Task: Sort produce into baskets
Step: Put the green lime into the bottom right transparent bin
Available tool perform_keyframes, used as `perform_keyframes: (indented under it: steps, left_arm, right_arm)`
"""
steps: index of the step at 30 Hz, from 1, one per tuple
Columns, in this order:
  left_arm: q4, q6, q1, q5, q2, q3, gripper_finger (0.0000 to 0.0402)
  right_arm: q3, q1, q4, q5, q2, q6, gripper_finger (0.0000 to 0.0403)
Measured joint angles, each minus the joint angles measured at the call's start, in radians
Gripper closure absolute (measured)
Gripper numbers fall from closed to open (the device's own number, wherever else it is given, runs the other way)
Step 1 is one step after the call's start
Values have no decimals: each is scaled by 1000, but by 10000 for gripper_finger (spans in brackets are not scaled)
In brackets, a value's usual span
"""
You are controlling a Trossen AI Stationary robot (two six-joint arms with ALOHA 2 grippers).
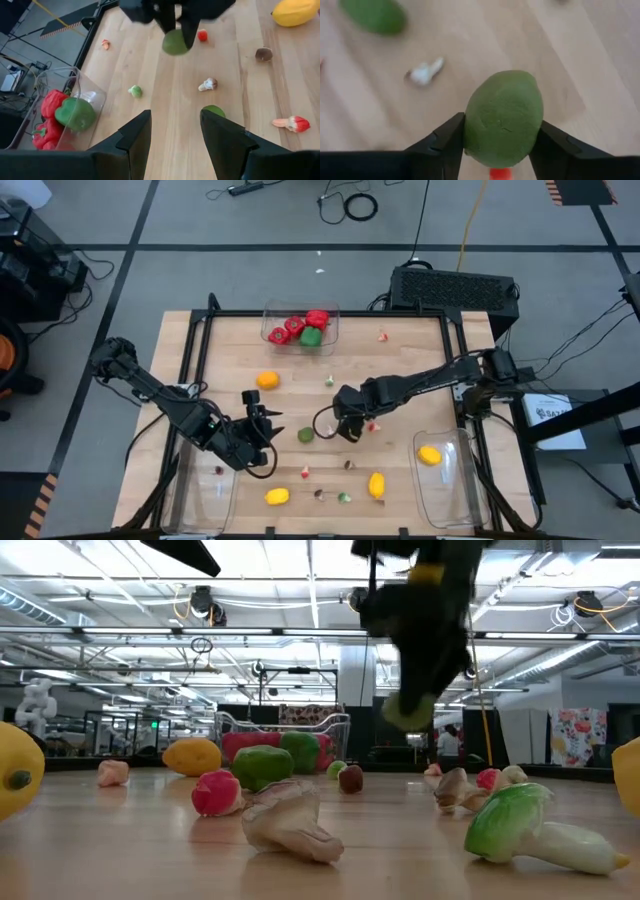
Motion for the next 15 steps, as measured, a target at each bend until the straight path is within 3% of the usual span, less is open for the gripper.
perform_keyframes:
  steps: [8,15]
  left_arm:
    - [-20,-3,0,0,0,0,224]
    - [-19,-4,0,0,0,0,224]
  right_arm:
    - [275,121,-487,-43,-6,5,218]
    - [376,297,-687,-41,-50,100,218]
